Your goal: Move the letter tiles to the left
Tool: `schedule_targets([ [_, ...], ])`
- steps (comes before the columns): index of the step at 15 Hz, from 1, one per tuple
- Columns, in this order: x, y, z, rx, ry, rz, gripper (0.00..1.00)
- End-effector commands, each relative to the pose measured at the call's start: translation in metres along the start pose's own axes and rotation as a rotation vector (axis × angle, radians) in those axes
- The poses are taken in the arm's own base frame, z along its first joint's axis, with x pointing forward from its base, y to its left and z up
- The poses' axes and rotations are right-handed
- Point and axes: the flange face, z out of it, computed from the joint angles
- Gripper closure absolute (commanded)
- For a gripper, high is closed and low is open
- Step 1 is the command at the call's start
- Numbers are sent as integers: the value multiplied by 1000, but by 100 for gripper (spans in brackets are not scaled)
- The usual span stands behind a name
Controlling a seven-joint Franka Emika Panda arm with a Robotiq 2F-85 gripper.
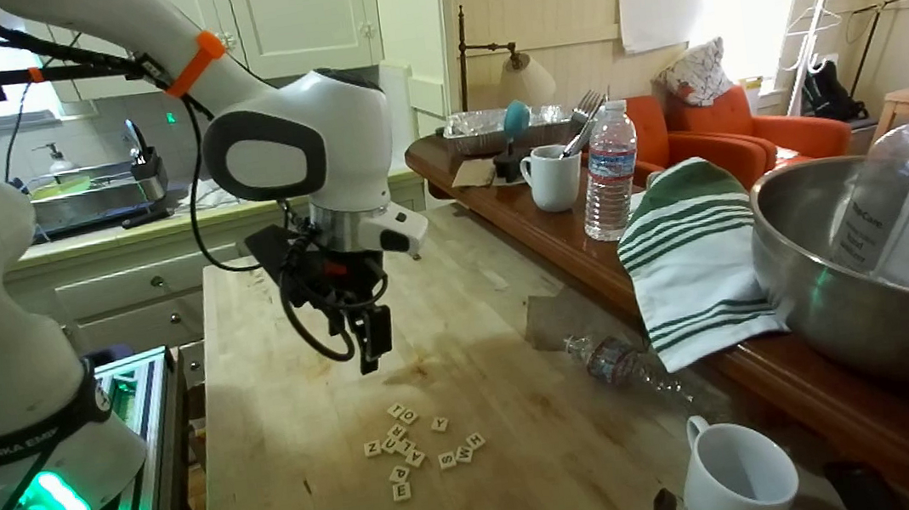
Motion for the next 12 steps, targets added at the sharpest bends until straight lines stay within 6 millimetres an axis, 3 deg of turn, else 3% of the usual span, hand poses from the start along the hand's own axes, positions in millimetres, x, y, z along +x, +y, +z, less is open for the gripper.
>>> schedule_targets([
  [1, -11, 1, 14, -59, 57, -54, 0],
  [3, -17, 2, 23, -63, 87, -74, 0],
  [9, -6, 22, 32, -72, 155, -108, 0],
  [10, -6, 22, 36, -69, 153, -113, 25],
  [12, -7, 24, 43, -67, 143, -124, 34],
])
